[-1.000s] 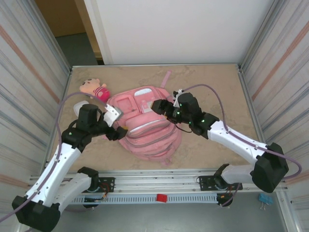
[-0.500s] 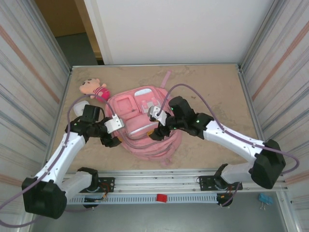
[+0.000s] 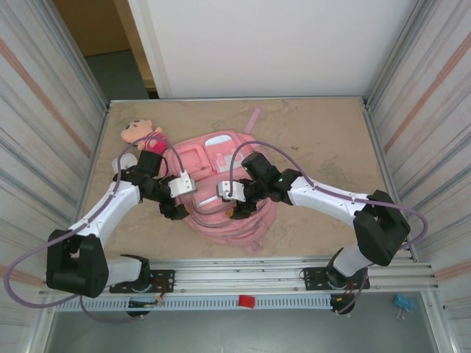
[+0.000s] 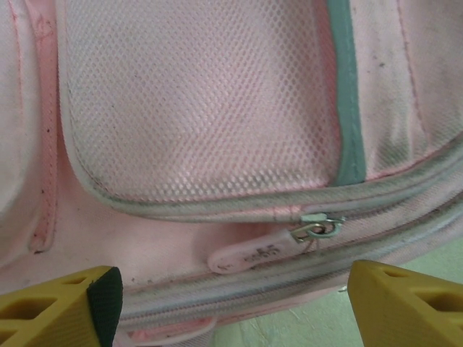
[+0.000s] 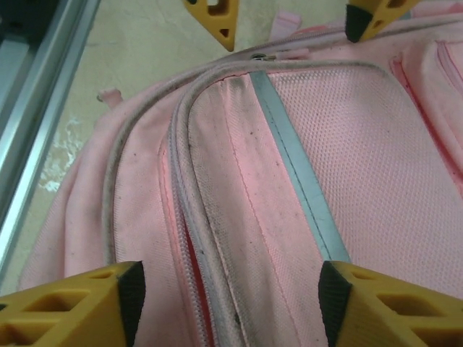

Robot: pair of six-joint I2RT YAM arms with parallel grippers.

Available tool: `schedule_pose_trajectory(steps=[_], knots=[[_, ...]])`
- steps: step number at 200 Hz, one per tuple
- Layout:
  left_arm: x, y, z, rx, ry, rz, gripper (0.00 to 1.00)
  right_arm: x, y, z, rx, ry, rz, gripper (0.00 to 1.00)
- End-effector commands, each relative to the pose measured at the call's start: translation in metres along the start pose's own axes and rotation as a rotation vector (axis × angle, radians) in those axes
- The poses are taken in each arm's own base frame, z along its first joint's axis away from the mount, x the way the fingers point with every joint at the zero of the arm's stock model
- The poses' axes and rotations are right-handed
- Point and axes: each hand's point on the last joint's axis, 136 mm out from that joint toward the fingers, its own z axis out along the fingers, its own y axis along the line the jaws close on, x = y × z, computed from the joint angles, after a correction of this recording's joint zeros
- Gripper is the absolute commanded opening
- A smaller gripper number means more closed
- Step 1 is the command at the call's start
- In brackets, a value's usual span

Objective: Pack the student bag

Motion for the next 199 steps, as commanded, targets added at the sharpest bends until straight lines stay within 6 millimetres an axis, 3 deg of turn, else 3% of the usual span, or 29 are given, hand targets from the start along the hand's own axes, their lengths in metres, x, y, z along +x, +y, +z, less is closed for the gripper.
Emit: schedule_pose_trajectory(steps=[1, 32, 48, 70, 98, 125, 155, 199], knots=[[-0.004, 0.005, 0.003, 0.017, 0.017, 0.062, 0.81, -0.006, -0.009, -0.003, 0.026, -0.009, -0.051, 0.52], [0.0, -0.002, 0.011, 0.055, 0.069, 0.096, 0.78, -0.019, -0.014, -0.015, 0.026, -0.042, -0.035, 0.21], [-0.005, -0.008, 0.012, 0.072, 0.051, 0.099, 0.69, -0.025, -0.017, -0.02, 0.037, -0.062, -0.025, 0.12], [-0.004, -0.019, 0.015, 0.093, 0.075, 0.11, 0.58, -0.033, -0.022, -0.025, 0.049, -0.123, 0.002, 0.08], [-0.014, -0.023, 0.007, 0.08, 0.032, 0.093, 0.24, -0.033, -0.029, -0.03, 0.068, -0.161, 0.036, 0.04], [-0.03, -0.027, -0.005, 0.069, -0.047, 0.057, 0.2, -0.034, -0.037, -0.036, 0.074, -0.197, 0.075, 0.04], [-0.039, -0.031, -0.017, 0.021, -0.115, -0.035, 0.03, -0.032, -0.049, -0.044, 0.114, -0.24, 0.144, 0.04], [-0.055, -0.053, -0.034, -0.012, -0.236, -0.115, 0.0, -0.024, -0.042, -0.036, 0.112, -0.19, 0.115, 0.04]])
